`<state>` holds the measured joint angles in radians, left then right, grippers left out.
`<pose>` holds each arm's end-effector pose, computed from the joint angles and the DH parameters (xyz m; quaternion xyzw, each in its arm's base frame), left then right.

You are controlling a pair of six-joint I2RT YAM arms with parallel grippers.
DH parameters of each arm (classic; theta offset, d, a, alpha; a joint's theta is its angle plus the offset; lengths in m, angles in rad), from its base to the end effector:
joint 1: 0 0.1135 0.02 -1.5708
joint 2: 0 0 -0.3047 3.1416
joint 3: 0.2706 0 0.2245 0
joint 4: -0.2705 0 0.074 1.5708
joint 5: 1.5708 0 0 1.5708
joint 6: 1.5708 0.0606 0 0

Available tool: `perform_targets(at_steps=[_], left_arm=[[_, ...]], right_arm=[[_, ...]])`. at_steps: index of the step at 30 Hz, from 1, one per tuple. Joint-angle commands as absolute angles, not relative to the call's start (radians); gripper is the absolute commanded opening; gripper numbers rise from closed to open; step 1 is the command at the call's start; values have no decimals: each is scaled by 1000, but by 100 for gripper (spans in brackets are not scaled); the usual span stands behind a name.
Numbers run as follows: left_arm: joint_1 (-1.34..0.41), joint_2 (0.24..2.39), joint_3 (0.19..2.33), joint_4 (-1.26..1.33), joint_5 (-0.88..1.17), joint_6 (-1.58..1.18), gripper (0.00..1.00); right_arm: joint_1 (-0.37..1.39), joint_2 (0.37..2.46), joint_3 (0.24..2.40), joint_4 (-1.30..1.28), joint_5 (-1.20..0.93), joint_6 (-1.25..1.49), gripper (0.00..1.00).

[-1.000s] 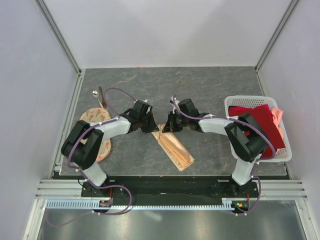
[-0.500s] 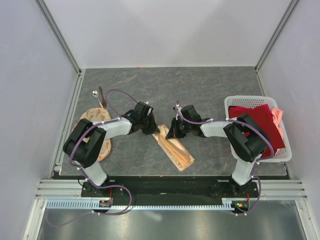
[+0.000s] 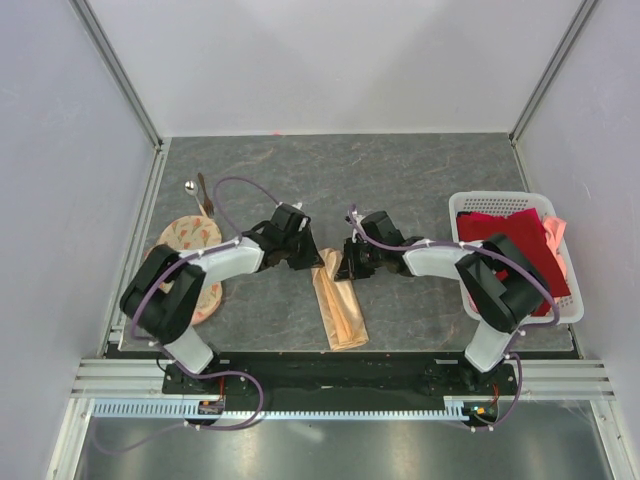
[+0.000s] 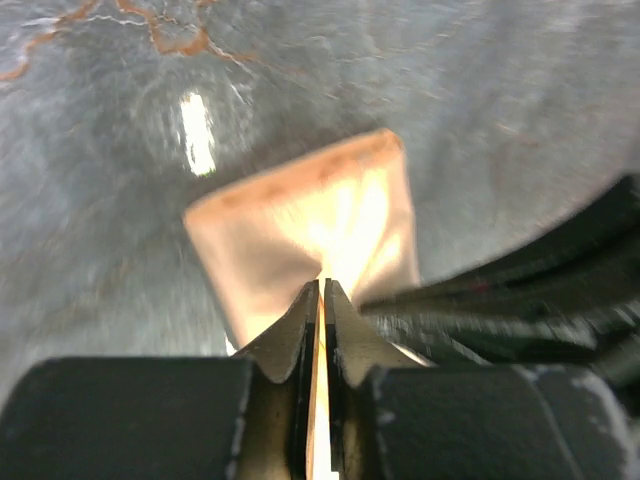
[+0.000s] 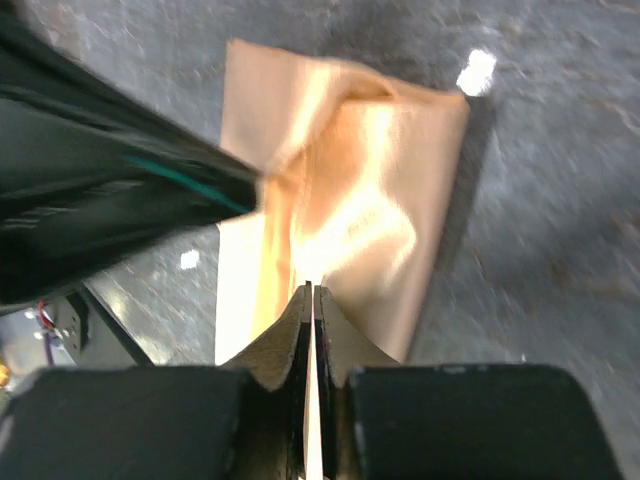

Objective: Fold the napkin into a case and place the utensils inside
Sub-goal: Stuff the top corner of the smaller-rectangle-folded napkin into the folded napkin, then pick up the smaller rectangle-folded napkin from the center of the board.

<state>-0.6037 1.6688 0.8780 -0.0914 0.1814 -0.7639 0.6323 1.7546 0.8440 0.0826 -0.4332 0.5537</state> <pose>0.2651 -0.1961 0.2020 -0.0445 0.9369 -0.2785 0.2067 0.2617 0.2232 0.1840 -0.1137 0.9063 0.3642 0.1821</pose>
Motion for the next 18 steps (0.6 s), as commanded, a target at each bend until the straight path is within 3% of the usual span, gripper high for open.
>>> perform_targets(at_steps=[1, 6, 11, 18], left_arm=[[-606, 1505, 859, -153, 146, -724, 14], [-606, 1421, 775, -160, 182, -744, 11], [-606, 1425, 674, -65, 288, -799, 5], [-609, 1476, 621, -5, 302, -819, 4]], right_arm=[[643, 1655, 887, -96, -368, 456, 14], [695, 1625, 916, -195, -304, 420, 31], [764, 1638, 942, -262, -221, 420, 43], [827, 1670, 965, -301, -143, 425, 47]])
